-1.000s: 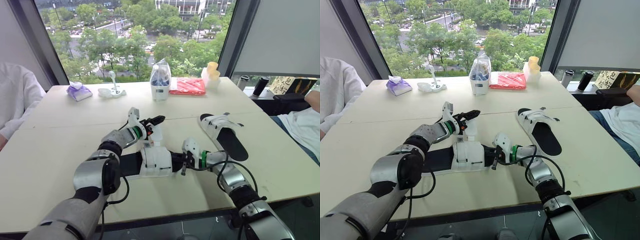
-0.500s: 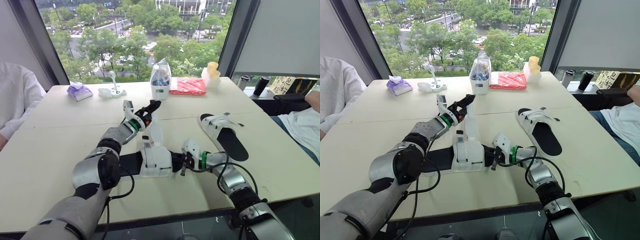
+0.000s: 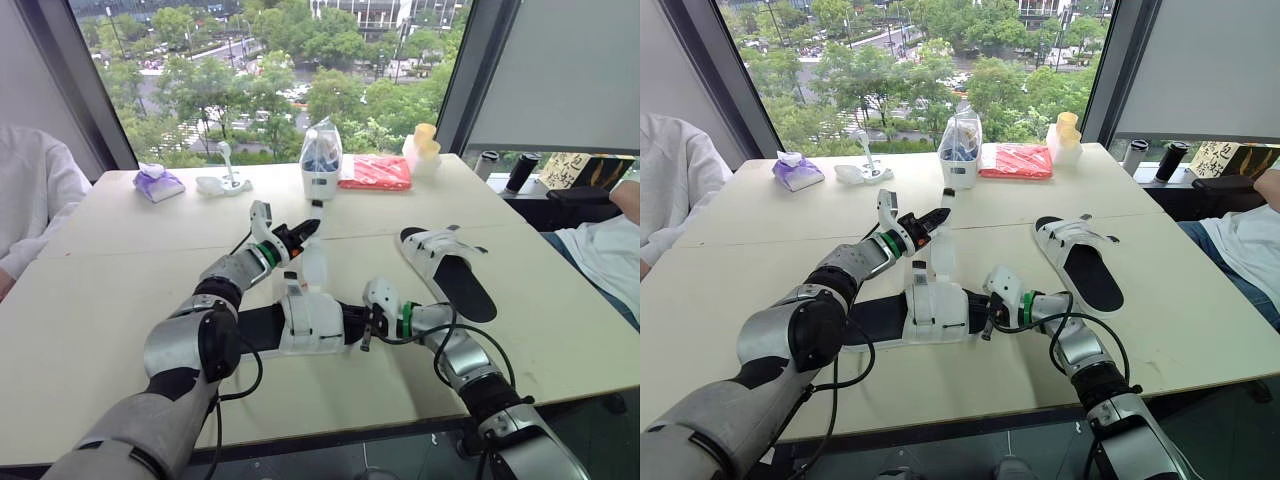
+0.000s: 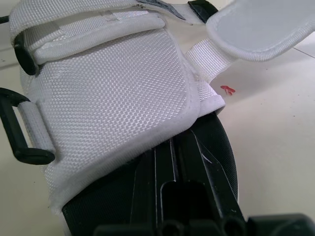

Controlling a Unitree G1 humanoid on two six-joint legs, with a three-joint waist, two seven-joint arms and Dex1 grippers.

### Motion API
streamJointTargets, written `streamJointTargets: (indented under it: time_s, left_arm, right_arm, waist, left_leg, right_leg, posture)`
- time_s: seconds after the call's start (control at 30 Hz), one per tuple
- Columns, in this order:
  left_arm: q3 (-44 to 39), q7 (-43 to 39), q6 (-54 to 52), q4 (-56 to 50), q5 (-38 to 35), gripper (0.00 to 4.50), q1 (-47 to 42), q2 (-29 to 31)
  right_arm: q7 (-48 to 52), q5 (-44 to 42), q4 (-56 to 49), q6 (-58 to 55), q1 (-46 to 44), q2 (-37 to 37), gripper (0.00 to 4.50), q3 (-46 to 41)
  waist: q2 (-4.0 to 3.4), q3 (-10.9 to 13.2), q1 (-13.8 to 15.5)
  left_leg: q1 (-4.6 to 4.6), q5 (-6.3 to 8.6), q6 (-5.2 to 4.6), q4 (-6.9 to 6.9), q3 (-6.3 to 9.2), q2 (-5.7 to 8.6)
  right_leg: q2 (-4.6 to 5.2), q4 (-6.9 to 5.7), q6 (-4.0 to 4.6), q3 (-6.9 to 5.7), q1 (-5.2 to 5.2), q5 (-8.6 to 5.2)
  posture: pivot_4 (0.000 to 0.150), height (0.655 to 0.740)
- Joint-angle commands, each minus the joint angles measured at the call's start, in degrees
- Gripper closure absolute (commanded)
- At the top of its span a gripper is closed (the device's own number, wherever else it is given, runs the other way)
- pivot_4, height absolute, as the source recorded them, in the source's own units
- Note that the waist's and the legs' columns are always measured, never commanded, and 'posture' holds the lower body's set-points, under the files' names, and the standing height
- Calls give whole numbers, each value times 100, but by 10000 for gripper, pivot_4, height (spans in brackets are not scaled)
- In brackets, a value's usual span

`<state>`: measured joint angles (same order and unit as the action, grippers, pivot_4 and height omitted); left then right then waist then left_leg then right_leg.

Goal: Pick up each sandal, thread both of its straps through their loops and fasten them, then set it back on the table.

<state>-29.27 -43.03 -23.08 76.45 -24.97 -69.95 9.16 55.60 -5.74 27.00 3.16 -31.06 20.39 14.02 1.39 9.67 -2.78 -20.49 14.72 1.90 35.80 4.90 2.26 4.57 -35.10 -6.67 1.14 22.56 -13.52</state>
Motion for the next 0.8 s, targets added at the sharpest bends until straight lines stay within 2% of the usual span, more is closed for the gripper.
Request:
streamJointTargets:
  time_s: [0.03,0.13,0.23,0.33,0.43,0.53,0.67,0.73,0.8]
  left_arm:
    - [162,-293,109,-118,159,44758,-139,66]
    - [703,-889,412,-260,628,44758,-194,134]
    - [1674,-1942,1263,-605,1379,44758,-100,207]
    - [2737,-3068,2700,-1533,2046,44758,400,390]
    - [3354,-3191,4474,-2163,2540,44758,813,642]
    - [3836,-2788,6648,-2246,3181,44758,947,1051]
    - [4189,-1287,9563,-1948,4511,44758,785,1633]
    - [4104,-300,10422,-1999,5456,44758,710,1834]
    - [4057,648,10770,-2117,6335,44758,665,2002]
  right_arm:
    - [-90,478,593,-299,191,15,45000,313]
    - [-86,475,596,-282,193,34,45000,315]
    - [-80,469,602,-249,214,86,45000,292]
    - [-72,469,633,-200,240,135,45000,270]
    - [-67,461,676,-164,236,160,45000,259]
    - [-76,462,703,-136,237,157,45000,267]
    - [-64,465,754,-107,216,151,45000,273]
    - [-53,465,769,-97,211,155,45000,274]
    - [-40,466,780,-87,211,163,45000,278]
  waist:
    - [0,0,-1]
    - [0,0,-5]
    - [1,1,-3]
    - [-4,-2,0]
    - [-9,-4,24]
    - [-7,-3,32]
    - [-7,-3,42]
    - [-7,-3,48]
    - [-7,-3,54]
  left_leg:
    - [0,0,0,-1,0,0]
    - [0,0,0,-2,0,0]
    - [-1,0,0,-5,-1,1]
    - [0,0,0,-9,-3,0]
    - [8,0,1,-23,-5,-12]
    - [0,0,1,-23,-4,-13]
    - [-1,0,0,-23,-2,-12]
    - [-2,0,0,-23,0,-13]
    - [-2,-1,-1,-23,-1,-12]
  right_leg:
    - [0,0,0,0,0,0]
    - [-1,0,0,0,0,0]
    - [-1,0,1,0,1,0]
    - [-1,2,4,2,1,1]
    - [4,4,30,12,2,13]
    - [8,7,29,16,10,12]
    - [14,8,29,20,11,-9]
    - [19,9,28,21,11,-10]
    - [15,9,25,20,10,-11]
  posture:
    - [1500,7400]
    - [1500,7400]
    - [1500,7400]
    - [1500,7400]
    - [1500,7400]
    - [1500,7400]
    - [1500,7400]
    - [1500,7400]
    - [1500,7400]
